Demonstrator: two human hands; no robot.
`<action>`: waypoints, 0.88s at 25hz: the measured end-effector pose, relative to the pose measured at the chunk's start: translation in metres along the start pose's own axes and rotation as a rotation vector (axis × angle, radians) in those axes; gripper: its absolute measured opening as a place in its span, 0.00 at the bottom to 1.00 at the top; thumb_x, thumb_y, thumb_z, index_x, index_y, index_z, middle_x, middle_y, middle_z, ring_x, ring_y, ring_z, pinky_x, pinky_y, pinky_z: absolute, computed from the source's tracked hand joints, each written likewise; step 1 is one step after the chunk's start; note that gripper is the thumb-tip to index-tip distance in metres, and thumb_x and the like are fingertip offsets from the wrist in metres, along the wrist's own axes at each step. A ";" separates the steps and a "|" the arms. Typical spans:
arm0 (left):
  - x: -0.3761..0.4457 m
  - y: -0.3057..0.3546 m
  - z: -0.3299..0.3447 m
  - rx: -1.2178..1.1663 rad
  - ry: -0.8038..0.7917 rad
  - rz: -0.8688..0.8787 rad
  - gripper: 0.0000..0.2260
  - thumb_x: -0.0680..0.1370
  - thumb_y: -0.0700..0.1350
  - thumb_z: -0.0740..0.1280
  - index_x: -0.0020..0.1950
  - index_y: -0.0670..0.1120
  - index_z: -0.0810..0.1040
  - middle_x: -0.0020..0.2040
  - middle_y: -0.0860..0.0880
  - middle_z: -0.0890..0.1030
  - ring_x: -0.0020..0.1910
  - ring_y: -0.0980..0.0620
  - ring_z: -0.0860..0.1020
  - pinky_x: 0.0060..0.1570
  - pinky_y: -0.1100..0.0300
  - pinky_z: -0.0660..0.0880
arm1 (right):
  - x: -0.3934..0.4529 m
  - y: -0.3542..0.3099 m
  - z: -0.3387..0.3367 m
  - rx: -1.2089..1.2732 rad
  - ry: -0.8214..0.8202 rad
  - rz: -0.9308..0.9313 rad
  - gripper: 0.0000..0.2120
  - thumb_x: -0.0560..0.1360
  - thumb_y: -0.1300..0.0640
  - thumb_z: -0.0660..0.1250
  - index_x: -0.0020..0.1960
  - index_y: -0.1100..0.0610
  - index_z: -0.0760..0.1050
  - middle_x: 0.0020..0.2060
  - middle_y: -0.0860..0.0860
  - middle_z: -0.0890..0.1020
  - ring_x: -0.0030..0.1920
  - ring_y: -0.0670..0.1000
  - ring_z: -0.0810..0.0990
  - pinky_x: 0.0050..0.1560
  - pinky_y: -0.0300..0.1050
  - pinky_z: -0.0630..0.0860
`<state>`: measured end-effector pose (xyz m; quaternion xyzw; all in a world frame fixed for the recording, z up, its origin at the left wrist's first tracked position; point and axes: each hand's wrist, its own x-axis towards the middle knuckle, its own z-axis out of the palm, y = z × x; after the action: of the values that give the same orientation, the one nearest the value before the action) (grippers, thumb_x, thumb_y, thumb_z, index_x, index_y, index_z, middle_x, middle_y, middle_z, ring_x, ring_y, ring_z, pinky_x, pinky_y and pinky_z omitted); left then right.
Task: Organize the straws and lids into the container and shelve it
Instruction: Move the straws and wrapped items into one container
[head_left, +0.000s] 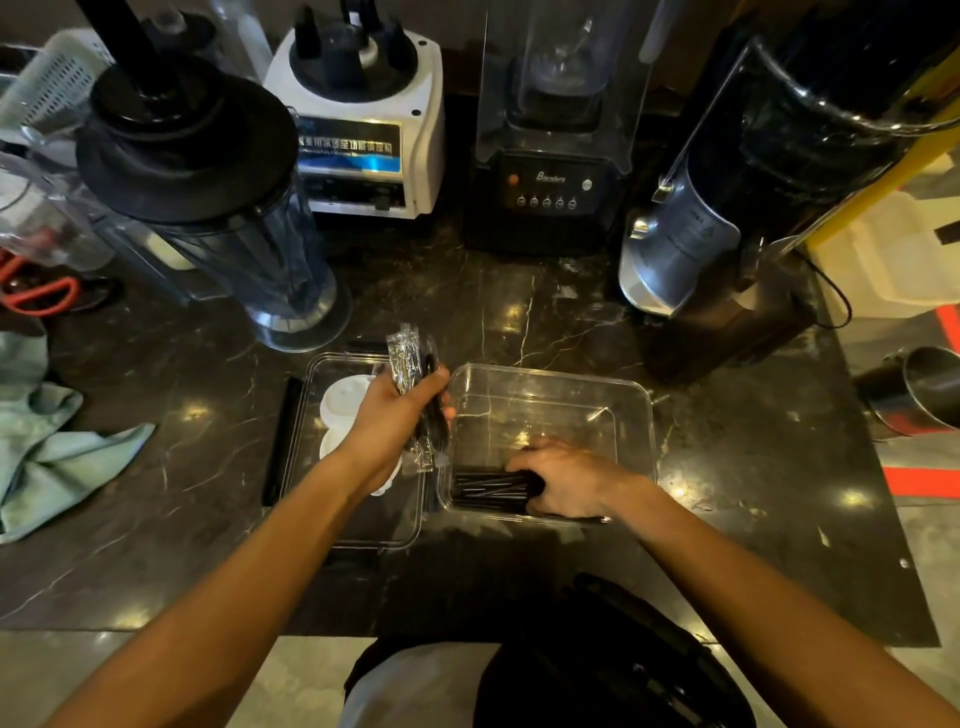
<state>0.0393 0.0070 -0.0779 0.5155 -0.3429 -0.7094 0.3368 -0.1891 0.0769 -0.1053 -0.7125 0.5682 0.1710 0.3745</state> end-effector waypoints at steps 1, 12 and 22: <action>0.000 0.000 0.000 0.001 0.003 -0.001 0.05 0.82 0.44 0.69 0.54 0.42 0.79 0.37 0.46 0.82 0.35 0.49 0.81 0.41 0.54 0.81 | 0.000 0.002 -0.003 0.031 -0.003 0.006 0.23 0.77 0.49 0.74 0.70 0.45 0.75 0.65 0.49 0.76 0.68 0.53 0.72 0.66 0.55 0.73; 0.000 0.000 -0.002 0.015 -0.016 0.012 0.04 0.82 0.44 0.69 0.52 0.43 0.81 0.37 0.47 0.83 0.36 0.50 0.82 0.43 0.54 0.82 | 0.003 0.014 0.001 0.098 0.170 0.117 0.15 0.86 0.49 0.61 0.68 0.53 0.77 0.66 0.53 0.76 0.70 0.56 0.73 0.71 0.56 0.71; 0.004 -0.006 -0.008 0.028 -0.018 0.021 0.05 0.81 0.45 0.70 0.52 0.44 0.81 0.38 0.47 0.83 0.37 0.49 0.83 0.47 0.51 0.81 | 0.007 0.010 0.006 0.029 0.306 0.064 0.14 0.84 0.56 0.62 0.69 0.52 0.77 0.64 0.53 0.77 0.69 0.55 0.74 0.68 0.55 0.73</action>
<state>0.0456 0.0058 -0.0870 0.5101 -0.3613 -0.7055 0.3339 -0.1958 0.0756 -0.1171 -0.7064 0.6433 0.0641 0.2882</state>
